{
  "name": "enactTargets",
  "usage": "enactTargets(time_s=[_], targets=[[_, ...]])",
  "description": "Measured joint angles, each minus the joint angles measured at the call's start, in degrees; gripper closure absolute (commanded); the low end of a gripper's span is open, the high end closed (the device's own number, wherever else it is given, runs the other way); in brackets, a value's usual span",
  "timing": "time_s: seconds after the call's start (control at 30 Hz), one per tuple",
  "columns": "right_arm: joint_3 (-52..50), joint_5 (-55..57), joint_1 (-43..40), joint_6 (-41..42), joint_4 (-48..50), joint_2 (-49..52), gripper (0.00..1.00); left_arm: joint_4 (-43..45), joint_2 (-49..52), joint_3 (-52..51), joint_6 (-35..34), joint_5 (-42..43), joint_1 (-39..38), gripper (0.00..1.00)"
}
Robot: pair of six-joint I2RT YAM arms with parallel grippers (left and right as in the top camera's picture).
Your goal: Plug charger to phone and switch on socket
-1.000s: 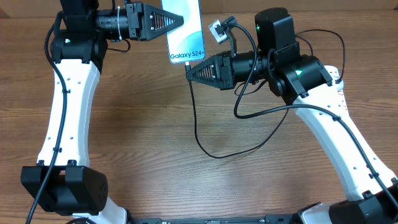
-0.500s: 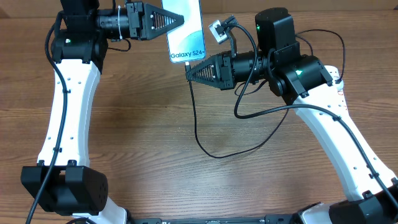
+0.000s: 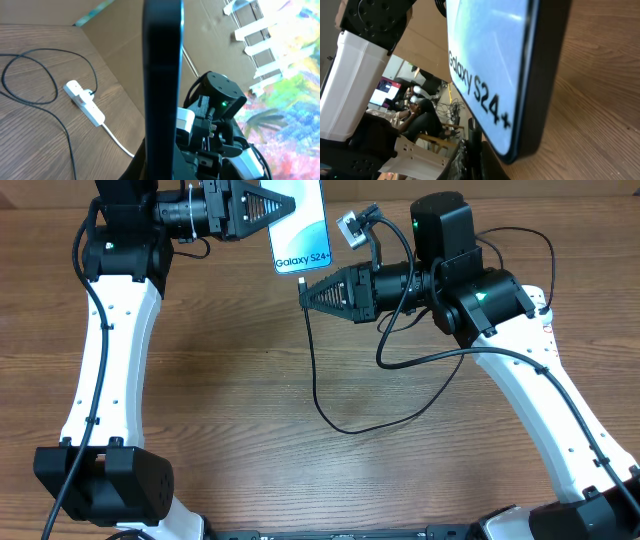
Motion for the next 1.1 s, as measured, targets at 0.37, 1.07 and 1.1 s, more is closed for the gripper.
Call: enactTargets(time_s=[0.37,1.07,1.1], targets=[[0.0,-1.6,-2.8,2.0,2.0,0.0,0.96,0.6,0.0,0.0,0.0,1.2,0.0,0.96],[0.0,-4.2,-0.9,3.0,1.1,0.0,0.96,0.7,0.0,0.0,-1.5,2.7,0.1,0.96],[0.0,-4.8,-0.9,3.0,1.1,0.0,0.96,0.7,0.0,0.0,-1.5,2.7,0.1,0.96]])
